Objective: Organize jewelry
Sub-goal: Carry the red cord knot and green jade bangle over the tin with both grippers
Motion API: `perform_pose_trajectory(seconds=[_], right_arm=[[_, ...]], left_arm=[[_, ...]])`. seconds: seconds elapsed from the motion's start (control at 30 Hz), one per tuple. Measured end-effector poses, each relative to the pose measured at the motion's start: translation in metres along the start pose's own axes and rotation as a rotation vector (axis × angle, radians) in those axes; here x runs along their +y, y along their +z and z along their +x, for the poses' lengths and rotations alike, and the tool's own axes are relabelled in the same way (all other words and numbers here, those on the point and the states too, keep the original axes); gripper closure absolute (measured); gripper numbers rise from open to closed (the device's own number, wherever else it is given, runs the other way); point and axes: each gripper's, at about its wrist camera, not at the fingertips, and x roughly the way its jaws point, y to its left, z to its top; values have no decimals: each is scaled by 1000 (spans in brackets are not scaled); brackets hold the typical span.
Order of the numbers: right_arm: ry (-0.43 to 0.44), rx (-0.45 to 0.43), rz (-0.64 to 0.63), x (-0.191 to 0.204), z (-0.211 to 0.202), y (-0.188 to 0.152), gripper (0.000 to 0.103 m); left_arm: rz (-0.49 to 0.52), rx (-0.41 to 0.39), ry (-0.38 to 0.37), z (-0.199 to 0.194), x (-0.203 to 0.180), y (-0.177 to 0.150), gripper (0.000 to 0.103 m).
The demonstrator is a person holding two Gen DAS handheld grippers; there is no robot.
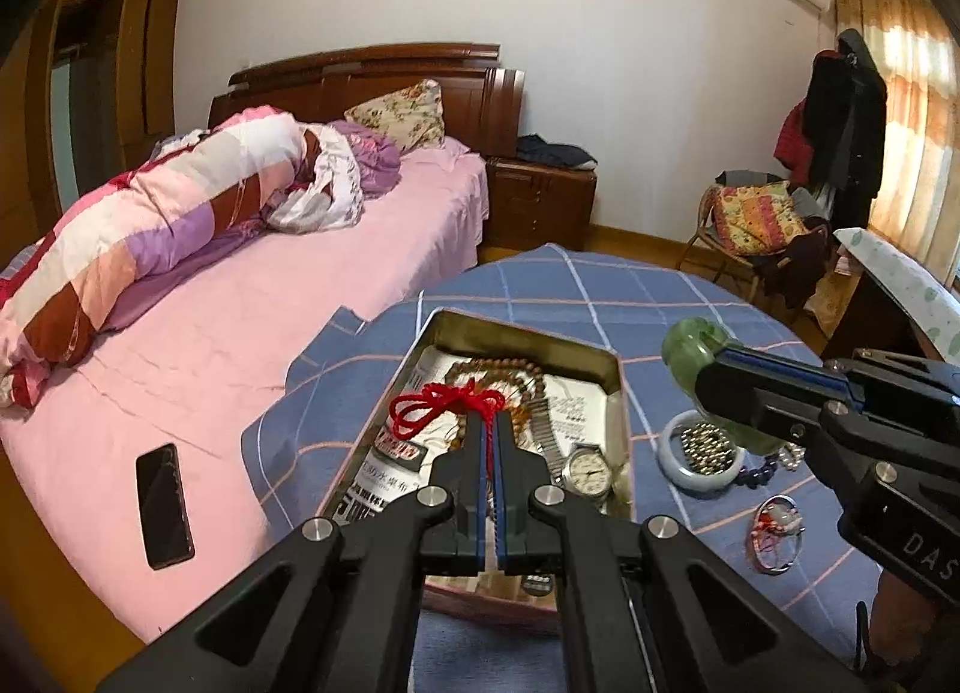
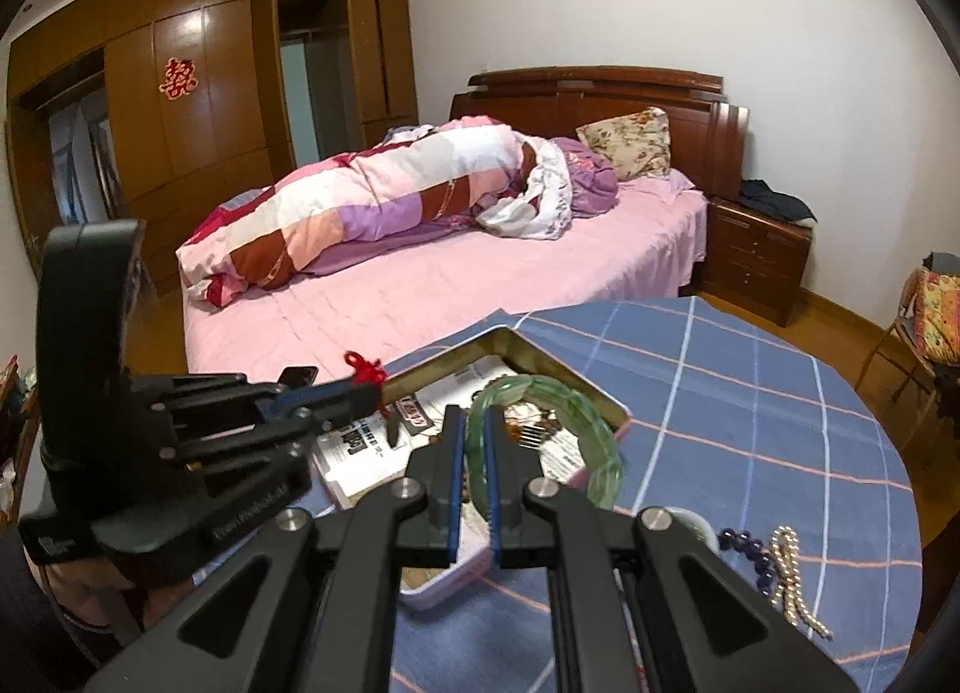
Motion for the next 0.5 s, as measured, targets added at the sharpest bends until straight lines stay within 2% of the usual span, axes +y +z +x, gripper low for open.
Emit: perform_pose_trajectory(seconds=[0.5], right_arm=[[33,62,-15,10,35,-4,94]], left_arm=[[-14,47,7,17,10,-5,103]])
